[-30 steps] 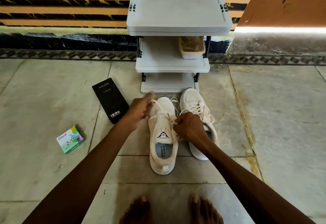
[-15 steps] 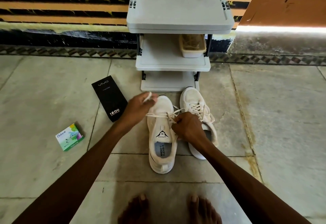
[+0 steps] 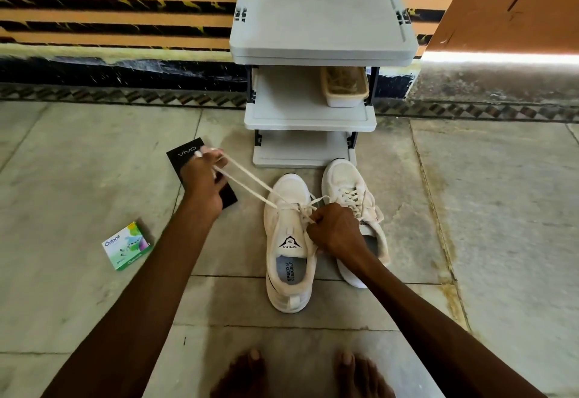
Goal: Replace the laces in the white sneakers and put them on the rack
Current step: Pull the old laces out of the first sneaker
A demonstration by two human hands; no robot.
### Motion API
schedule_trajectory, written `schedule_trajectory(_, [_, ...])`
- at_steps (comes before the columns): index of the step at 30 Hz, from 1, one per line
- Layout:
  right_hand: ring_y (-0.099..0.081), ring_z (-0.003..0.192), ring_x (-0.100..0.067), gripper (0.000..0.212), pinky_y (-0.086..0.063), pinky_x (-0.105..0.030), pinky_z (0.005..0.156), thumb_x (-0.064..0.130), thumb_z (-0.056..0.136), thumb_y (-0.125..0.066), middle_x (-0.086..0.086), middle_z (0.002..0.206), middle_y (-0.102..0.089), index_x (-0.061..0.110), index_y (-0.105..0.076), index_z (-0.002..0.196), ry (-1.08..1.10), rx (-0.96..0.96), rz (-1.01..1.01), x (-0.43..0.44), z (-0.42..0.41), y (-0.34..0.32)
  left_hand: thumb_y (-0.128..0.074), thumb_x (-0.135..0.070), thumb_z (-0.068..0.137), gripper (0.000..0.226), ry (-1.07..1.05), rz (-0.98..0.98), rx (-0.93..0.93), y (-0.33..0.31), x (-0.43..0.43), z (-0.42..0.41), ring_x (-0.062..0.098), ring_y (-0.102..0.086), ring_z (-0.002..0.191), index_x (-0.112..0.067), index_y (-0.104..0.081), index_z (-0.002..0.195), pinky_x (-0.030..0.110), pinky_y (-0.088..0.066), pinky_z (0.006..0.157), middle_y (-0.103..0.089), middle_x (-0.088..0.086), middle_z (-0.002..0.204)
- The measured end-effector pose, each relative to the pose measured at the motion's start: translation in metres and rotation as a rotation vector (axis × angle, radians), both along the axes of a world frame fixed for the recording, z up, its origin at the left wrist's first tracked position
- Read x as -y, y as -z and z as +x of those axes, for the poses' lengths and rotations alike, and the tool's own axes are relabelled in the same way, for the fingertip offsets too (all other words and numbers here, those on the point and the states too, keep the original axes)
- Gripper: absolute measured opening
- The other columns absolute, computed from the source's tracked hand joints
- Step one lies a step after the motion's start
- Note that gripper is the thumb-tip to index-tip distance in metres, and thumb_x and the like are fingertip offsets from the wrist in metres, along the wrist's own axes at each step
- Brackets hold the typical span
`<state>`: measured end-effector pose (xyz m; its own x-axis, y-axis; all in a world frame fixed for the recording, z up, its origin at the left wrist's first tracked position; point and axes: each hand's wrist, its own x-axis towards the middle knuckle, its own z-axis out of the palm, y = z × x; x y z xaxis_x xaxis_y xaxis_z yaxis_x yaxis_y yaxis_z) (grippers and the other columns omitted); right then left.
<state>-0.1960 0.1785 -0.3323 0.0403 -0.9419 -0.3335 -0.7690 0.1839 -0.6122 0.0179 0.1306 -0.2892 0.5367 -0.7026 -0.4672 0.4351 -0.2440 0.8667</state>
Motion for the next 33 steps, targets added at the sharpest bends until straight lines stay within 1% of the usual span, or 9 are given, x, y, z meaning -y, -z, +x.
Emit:
schedule_trajectory(2, [-0.066, 0.071, -0.025, 0.014, -0.048, -0.029, 0.06, 0.01, 0.076, -0.064, -0.012, 0.076, -0.071, 0.003, -0.072, 0.085, -0.006, 0.01, 0.004, 0.0, 0.001, -0.001, -0.04, -0.01, 0.102, 0.029, -0.102, -0.091, -0.452, -0.001, -0.005, 0.009, 0.011, -0.065, 0.061, -0.018, -0.049, 0.075, 0.027, -0.053, 0.058, -0.063, -0.001, 0.066])
schedule_trajectory(4, [-0.065, 0.068, -0.024, 0.015, -0.05, -0.029, 0.059, 0.01, 0.075, -0.064, -0.012, 0.074, -0.071, 0.002, -0.073, 0.084, -0.007, 0.017, 0.011, 0.0, 0.001, 0.0, -0.038, -0.014, 0.103, 0.032, 0.0, -0.033, -0.434, 0.004, -0.01, 0.003, 0.004, -0.046, 0.037, -0.021, -0.044, 0.073, 0.016, -0.036, 0.036, -0.052, -0.005, 0.054])
schedule_trajectory(11, [-0.064, 0.066, -0.024, 0.013, -0.046, -0.026, 0.055, 0.015, 0.077, -0.065, -0.008, 0.071, -0.069, 0.005, -0.072, 0.082, 0.021, 0.014, 0.02, -0.001, 0.003, 0.002, -0.061, -0.046, 0.09, 0.026, 1.14, 0.023, 1.239, 0.031, -0.024, -0.047, 0.017, -0.061, 0.092, -0.023, -0.066, 0.102, 0.03, -0.047, 0.078, -0.068, -0.001, 0.099])
schedule_trajectory(15, [-0.065, 0.065, -0.024, 0.013, -0.048, -0.028, 0.056, 0.016, 0.079, -0.066, -0.01, 0.072, -0.069, 0.005, -0.071, 0.083, 0.02, 0.007, 0.026, -0.001, 0.004, -0.001, -0.052, -0.045, 0.095, 0.035, 1.253, 0.11, 1.776, 0.041, -0.022, -0.062, 0.024, -0.052, 0.111, -0.023, -0.066, 0.118, 0.036, -0.036, 0.09, -0.065, 0.004, 0.118])
schedule_trajectory(17, [-0.065, 0.067, -0.026, 0.014, -0.047, -0.028, 0.056, 0.014, 0.078, -0.065, -0.012, 0.073, -0.07, 0.003, -0.072, 0.083, 0.01, 0.004, 0.022, -0.001, 0.004, -0.002, -0.056, -0.039, 0.095, 0.033, 1.149, 0.049, 1.714, 0.042, -0.022, -0.062, 0.023, -0.054, 0.11, -0.02, -0.066, 0.12, 0.035, -0.037, 0.091, -0.065, 0.003, 0.12])
schedule_trajectory(22, [-0.064, 0.078, -0.03, 0.012, -0.046, -0.03, 0.063, 0.01, 0.077, -0.063, -0.014, 0.078, -0.069, 0.001, -0.069, 0.081, -0.013, -0.028, 0.012, -0.002, 0.0, -0.004, -0.055, -0.029, 0.097, 0.028, 0.203, 0.088, 0.542, 0.023, -0.004, -0.026, 0.028, -0.064, 0.1, -0.005, -0.067, 0.107, 0.032, -0.049, 0.077, -0.067, 0.012, 0.104])
schedule_trajectory(24, [-0.065, 0.079, -0.031, 0.012, -0.048, -0.031, 0.065, 0.01, 0.077, -0.063, -0.014, 0.077, -0.07, 0.002, -0.07, 0.082, -0.008, -0.022, 0.01, -0.002, 0.0, -0.002, -0.054, -0.028, 0.098, 0.024, 0.06, 0.111, 0.367, 0.012, 0.004, 0.003, 0.022, -0.061, 0.078, -0.013, -0.065, 0.083, 0.03, -0.048, 0.068, -0.061, 0.004, 0.081])
schedule_trajectory(27, [-0.066, 0.08, -0.029, 0.016, -0.05, -0.03, 0.066, 0.014, 0.079, -0.064, -0.013, 0.082, -0.071, 0.004, -0.07, 0.089, -0.02, -0.034, 0.016, 0.0, 0.002, -0.005, -0.058, -0.024, 0.097, 0.022, 0.347, 0.219, 0.355, 0.005, 0.0, 0.021, 0.012, -0.053, 0.062, -0.016, -0.06, 0.076, 0.026, -0.045, 0.061, -0.057, 0.001, 0.071])
schedule_trajectory(33, [-0.064, 0.093, -0.026, 0.036, -0.045, -0.028, 0.072, 0.026, 0.077, -0.069, -0.005, 0.105, -0.066, 0.02, -0.064, 0.112, -0.111, -0.123, 0.025, 0.005, 0.008, -0.013, -0.04, -0.056, 0.098, 0.053, 1.077, 0.467, 0.849, 0.011, -0.026, -0.008, 0.025, -0.06, 0.099, -0.01, -0.065, 0.105, 0.031, -0.047, 0.081, -0.063, 0.012, 0.113])
